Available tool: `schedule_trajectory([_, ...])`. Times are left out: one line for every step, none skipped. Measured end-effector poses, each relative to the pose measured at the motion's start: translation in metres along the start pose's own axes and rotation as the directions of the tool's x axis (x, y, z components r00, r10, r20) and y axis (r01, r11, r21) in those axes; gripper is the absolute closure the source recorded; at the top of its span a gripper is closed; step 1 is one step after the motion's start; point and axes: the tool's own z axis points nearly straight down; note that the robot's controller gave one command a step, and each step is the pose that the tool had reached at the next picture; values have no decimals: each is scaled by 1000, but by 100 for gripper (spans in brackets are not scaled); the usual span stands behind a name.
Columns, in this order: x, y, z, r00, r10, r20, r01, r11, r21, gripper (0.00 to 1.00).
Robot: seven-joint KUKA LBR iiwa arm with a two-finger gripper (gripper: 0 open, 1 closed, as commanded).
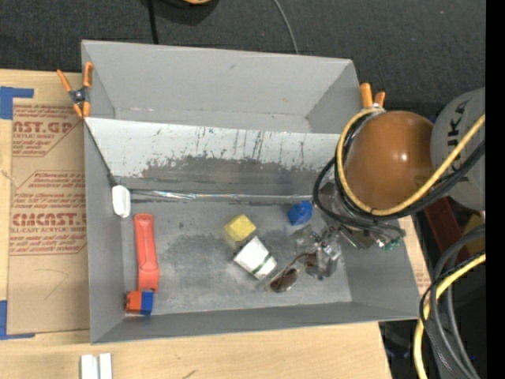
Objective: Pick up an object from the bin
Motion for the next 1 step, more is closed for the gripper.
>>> schedule_trajectory([2,-3,-1,1000,4,2,-4,1000,5,100])
